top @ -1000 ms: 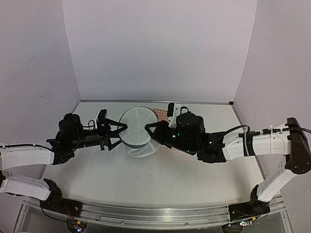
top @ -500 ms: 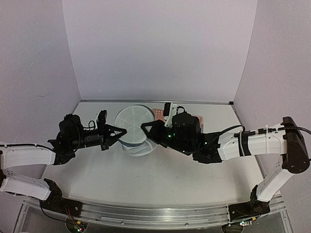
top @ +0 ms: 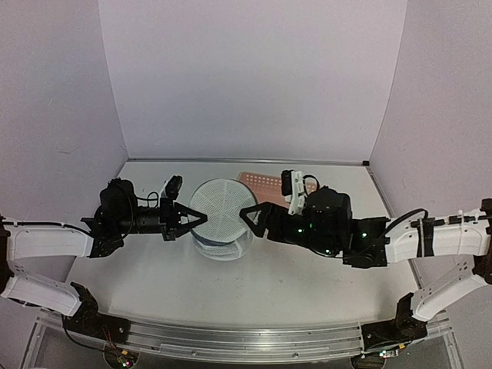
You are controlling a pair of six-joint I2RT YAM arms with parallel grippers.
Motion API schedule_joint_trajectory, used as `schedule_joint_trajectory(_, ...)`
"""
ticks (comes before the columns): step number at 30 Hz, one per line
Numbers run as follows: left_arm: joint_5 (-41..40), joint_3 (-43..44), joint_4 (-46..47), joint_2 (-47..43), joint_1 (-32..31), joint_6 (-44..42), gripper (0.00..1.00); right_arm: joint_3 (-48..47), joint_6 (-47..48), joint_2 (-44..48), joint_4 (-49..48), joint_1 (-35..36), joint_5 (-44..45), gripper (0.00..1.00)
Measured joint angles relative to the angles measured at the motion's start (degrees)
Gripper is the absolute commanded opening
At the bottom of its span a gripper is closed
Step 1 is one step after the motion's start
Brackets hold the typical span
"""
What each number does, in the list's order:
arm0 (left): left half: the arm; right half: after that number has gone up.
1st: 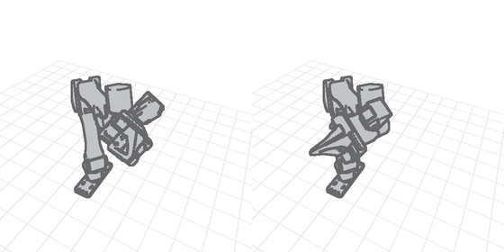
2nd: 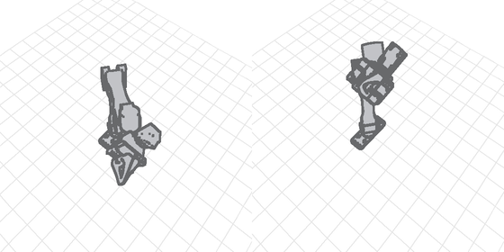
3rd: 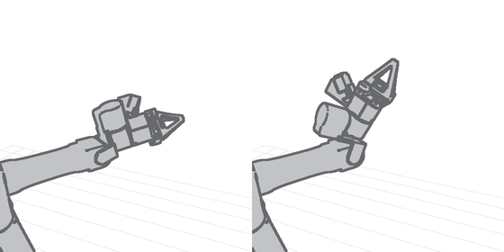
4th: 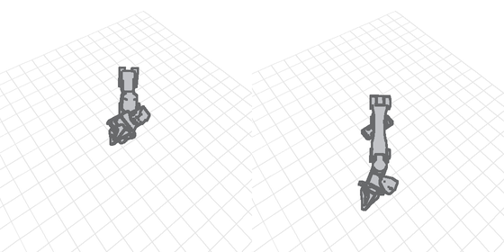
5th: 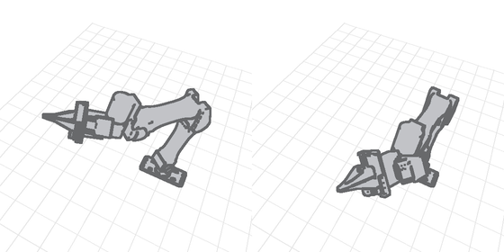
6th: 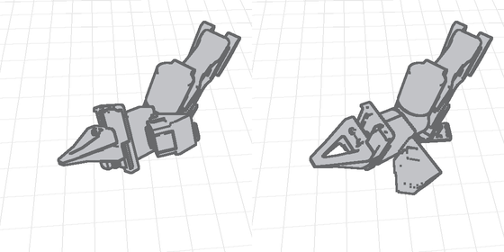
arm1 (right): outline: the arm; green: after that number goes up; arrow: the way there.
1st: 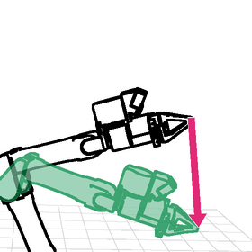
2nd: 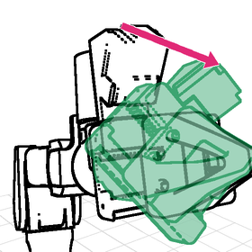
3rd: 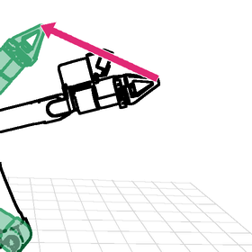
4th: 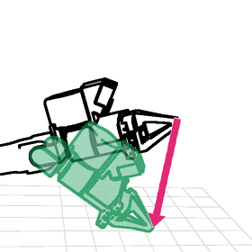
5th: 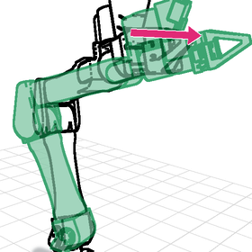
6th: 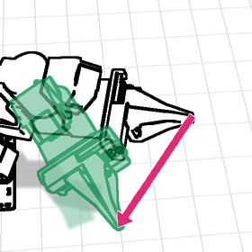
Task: Unzip the laundry bag and remove the bra
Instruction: Pass from the left arm to the right
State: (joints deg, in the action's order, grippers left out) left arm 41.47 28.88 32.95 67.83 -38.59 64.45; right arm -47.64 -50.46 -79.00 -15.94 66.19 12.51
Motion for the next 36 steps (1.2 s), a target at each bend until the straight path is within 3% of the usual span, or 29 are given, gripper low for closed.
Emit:
schedule_joint_trajectory(9,9.64,3.26,0.0,2.89,0.0,-5.03,0.0,4.11,9.33,10.93,12.85,-1.38,-0.33,0.89)
schedule_joint_trajectory(24,19.3,5.11,-4.52,6.47,-0.11,-10.49,0.0,-1.44,16.81,10.1,22.29,-6.27,-17.51,0.89)
schedule_joint_trajectory(31,19.91,6.05,-7.23,6.86,-0.11,-12.39,0.0,-7.15,16.85,3.69,22.73,-6.78,-24.26,0.69)
schedule_joint_trajectory(34,19.93,6.29,-8.68,6.86,-0.11,-13.27,0.0,-7.41,16.92,2.4,23.37,-6.82,-25.55,0.48)
schedule_joint_trajectory(36,19.96,6.56,-9.64,6.86,-0.11,-13.73,0.0,-7.41,17.22,2.19,23.91,-6.86,-25.97,0.26)
